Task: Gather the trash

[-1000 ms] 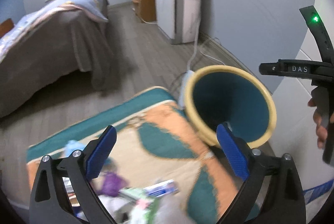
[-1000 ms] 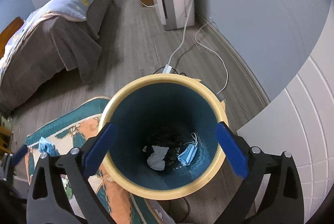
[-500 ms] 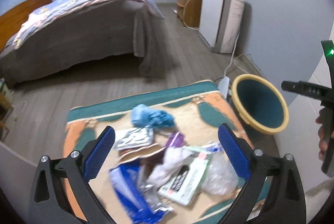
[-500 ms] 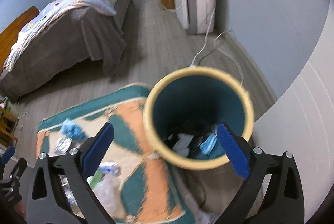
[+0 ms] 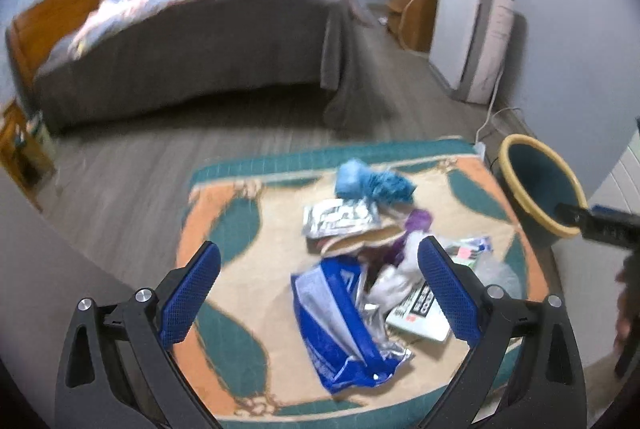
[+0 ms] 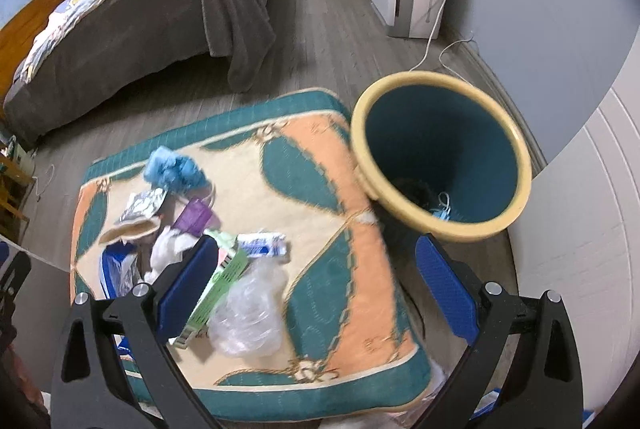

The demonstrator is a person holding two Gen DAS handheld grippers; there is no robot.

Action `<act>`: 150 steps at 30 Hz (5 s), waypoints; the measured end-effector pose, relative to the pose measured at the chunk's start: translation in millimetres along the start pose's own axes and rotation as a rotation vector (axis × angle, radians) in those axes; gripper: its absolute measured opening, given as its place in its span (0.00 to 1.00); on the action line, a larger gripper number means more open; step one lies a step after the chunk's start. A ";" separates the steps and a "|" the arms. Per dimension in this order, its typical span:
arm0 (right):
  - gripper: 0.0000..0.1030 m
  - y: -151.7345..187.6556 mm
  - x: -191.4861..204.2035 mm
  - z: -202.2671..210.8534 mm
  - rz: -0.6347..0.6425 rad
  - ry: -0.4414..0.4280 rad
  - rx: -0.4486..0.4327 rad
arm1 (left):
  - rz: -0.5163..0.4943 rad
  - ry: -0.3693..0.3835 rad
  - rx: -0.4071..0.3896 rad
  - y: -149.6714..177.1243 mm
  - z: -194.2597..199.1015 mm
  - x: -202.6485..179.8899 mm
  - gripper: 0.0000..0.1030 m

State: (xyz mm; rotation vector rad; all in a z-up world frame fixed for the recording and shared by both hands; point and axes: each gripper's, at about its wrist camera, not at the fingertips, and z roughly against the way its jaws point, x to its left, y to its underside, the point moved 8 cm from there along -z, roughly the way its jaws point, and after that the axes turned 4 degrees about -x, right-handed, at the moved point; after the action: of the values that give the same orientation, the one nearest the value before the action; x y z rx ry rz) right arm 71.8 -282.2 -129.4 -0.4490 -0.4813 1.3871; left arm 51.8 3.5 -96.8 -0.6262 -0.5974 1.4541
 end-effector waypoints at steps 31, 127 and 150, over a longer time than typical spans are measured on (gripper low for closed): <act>0.75 58.2 34.4 -64.2 0.078 -0.021 0.224 | 0.029 -0.026 0.330 91.9 -98.8 -5.1 0.93; 0.12 -88.4 -39.6 69.9 0.086 -0.094 -0.242 | -0.227 0.183 -0.065 -31.7 -9.3 -135.5 0.58; 0.12 -104.2 -117.8 -0.2 -0.032 -0.003 -0.125 | -0.319 0.307 0.030 -57.2 -55.7 -229.6 0.58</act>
State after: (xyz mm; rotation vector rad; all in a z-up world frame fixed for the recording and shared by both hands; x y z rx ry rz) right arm 142.9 -412.6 -77.5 -0.5385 -0.5783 1.3316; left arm 124.2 -228.6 -94.2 -0.6802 -0.4112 1.0421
